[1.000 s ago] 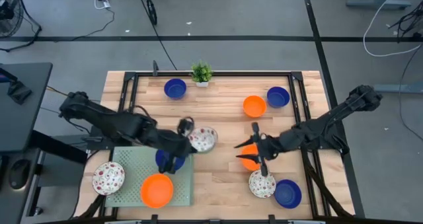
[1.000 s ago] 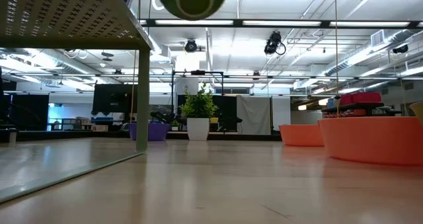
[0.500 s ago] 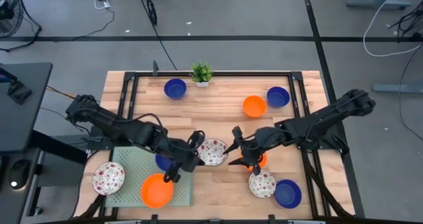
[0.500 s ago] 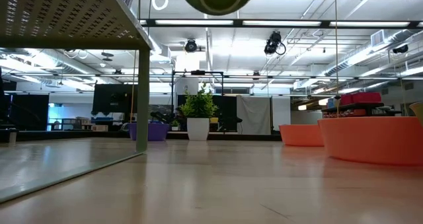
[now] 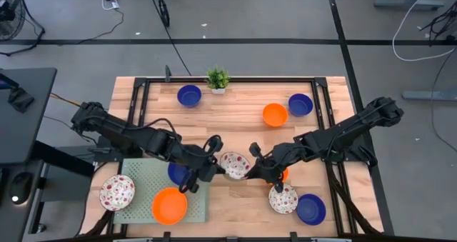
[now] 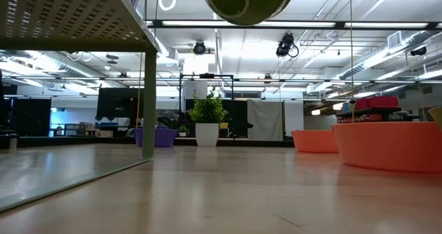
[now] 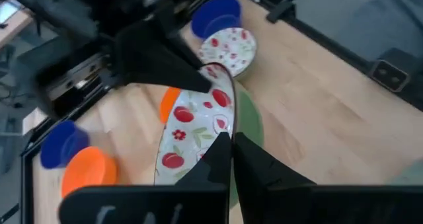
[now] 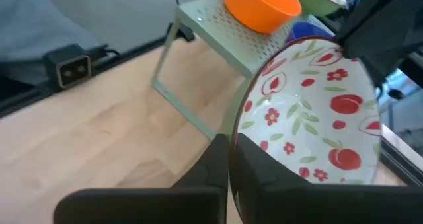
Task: Pick & Place Mini bowls
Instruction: Stack the white bowl on top of the white bowl on the shelf
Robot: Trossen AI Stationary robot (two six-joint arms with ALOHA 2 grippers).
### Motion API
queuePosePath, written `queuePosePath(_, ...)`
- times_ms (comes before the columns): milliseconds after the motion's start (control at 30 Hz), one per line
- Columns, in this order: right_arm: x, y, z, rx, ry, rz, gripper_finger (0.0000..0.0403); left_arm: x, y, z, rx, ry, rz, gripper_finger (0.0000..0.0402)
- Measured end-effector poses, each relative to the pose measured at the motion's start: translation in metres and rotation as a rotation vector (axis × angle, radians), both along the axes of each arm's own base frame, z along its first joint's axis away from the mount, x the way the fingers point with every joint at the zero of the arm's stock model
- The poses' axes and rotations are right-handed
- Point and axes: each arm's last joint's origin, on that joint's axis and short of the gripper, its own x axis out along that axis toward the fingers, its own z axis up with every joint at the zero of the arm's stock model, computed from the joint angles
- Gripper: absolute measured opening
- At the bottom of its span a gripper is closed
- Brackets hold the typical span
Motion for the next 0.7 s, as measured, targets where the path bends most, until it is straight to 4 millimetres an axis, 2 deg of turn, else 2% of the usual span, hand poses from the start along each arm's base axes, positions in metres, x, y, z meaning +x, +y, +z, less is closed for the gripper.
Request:
queuePosePath(200, -0.005, 0.008, -0.001, -0.068, -0.008, -0.091, 0.0006, 0.003, 0.005, 0.005, 0.006, -0.047, 0.115, 0.0036)
queuePosePath(433, -0.01, 0.006, -0.008, -0.098, 0.066, -0.226, 0.0004, 0.002, 0.011, 0.03, -0.007, -0.091, 0.269, 0.0102)
queuePosePath(533, -0.004, -0.007, -0.02, -0.087, 0.136, -0.312, 0.0003, -0.002, 0.014, 0.04, 0.037, -0.104, 0.348, 0.0127)
queuePosePath(700, 0.02, -0.023, -0.055, -0.125, 0.235, -0.389, 0.0002, -0.014, 0.02, 0.055, 0.044, -0.137, 0.647, 0.0142)
